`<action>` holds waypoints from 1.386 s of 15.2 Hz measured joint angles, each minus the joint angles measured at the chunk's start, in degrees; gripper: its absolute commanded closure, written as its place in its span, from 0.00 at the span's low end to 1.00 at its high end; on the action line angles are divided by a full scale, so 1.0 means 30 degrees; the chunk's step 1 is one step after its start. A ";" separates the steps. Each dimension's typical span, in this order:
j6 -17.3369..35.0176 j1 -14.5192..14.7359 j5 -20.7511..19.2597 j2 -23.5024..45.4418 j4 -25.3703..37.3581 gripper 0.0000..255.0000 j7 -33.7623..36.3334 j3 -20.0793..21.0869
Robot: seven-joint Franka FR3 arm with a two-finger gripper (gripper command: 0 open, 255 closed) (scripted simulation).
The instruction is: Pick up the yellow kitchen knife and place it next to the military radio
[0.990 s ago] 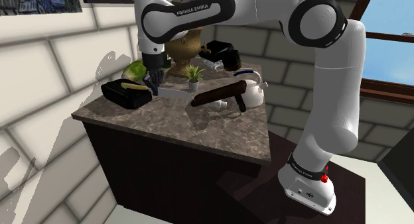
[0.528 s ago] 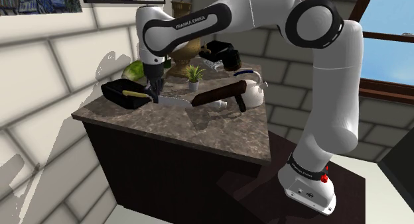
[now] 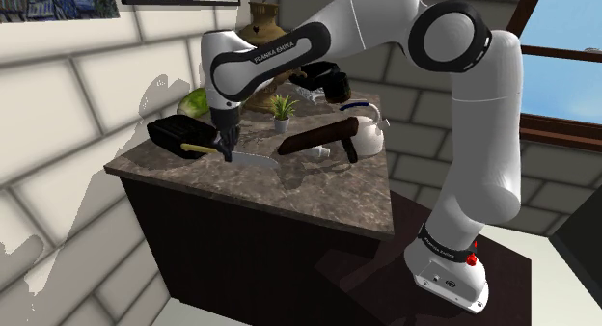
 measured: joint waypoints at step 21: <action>0.1273 0.0057 -0.0142 0.0612 -0.0658 0.00 0.0069 -0.0060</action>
